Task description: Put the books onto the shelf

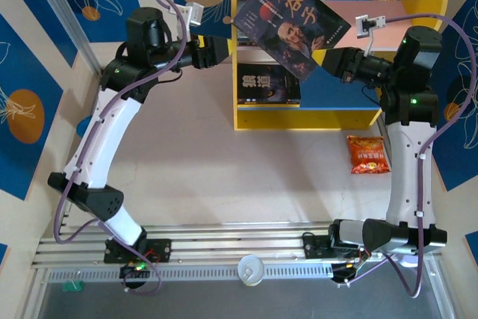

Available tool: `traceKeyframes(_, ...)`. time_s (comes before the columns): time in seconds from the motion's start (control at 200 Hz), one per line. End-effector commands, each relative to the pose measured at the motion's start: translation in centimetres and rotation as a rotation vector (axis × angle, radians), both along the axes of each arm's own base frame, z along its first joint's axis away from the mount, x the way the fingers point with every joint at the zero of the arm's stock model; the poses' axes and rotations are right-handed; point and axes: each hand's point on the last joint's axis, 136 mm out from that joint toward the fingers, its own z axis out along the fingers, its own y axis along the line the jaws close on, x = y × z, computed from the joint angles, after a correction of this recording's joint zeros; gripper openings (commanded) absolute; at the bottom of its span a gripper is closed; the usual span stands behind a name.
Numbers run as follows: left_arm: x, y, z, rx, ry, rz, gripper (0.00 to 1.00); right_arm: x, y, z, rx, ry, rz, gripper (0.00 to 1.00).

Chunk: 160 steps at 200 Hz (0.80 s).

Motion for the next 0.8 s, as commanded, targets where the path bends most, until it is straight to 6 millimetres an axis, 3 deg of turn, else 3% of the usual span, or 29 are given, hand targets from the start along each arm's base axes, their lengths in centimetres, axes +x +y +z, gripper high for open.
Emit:
traceKeyframes(0.0,-2.2,-0.7,1.9,-0.06,-0.002,-0.14,0.64,-2.3,1.1,0.7,-0.027,-0.086,0.069,0.06)
traceKeyframes(0.255,-3.4,-1.2,2.6,-0.096,-0.016,-0.222,0.63,-2.8,1.9,-0.5,-0.042,-0.076,0.102,0.06)
traceKeyframes(0.795,-3.3,-0.7,3.5,-0.147,-0.009,-0.266,0.63,-4.9,3.8,-2.0,-0.075,-0.08,0.21,0.05)
